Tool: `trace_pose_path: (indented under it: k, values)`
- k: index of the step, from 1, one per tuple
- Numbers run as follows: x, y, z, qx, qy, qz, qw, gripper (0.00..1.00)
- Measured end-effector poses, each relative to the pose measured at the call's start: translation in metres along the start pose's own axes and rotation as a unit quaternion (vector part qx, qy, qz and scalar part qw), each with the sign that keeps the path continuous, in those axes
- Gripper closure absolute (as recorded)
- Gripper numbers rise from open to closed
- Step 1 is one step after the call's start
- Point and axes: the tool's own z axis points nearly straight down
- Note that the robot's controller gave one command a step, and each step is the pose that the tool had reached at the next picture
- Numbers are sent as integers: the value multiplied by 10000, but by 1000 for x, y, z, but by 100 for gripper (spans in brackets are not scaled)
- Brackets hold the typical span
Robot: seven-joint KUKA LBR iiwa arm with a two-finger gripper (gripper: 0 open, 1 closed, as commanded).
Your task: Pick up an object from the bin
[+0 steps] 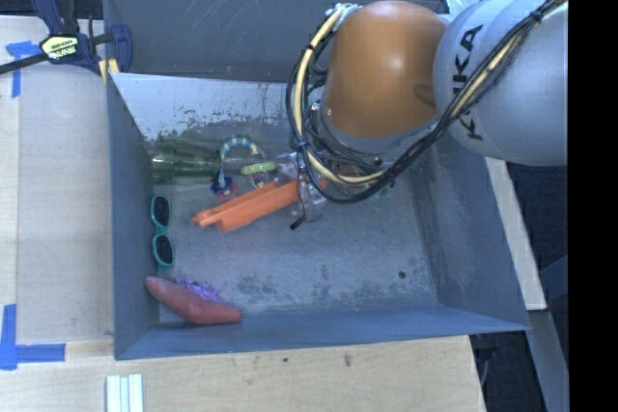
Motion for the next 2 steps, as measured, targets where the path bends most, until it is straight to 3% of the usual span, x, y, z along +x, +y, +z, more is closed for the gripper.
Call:
trace_pose_path:
  k: [1, 2]
  values:
    - [0, 0, 0, -1, 3, 3, 10000, 100]
    - [-14, -6, -177, 13, -61, 24, 10000, 100]
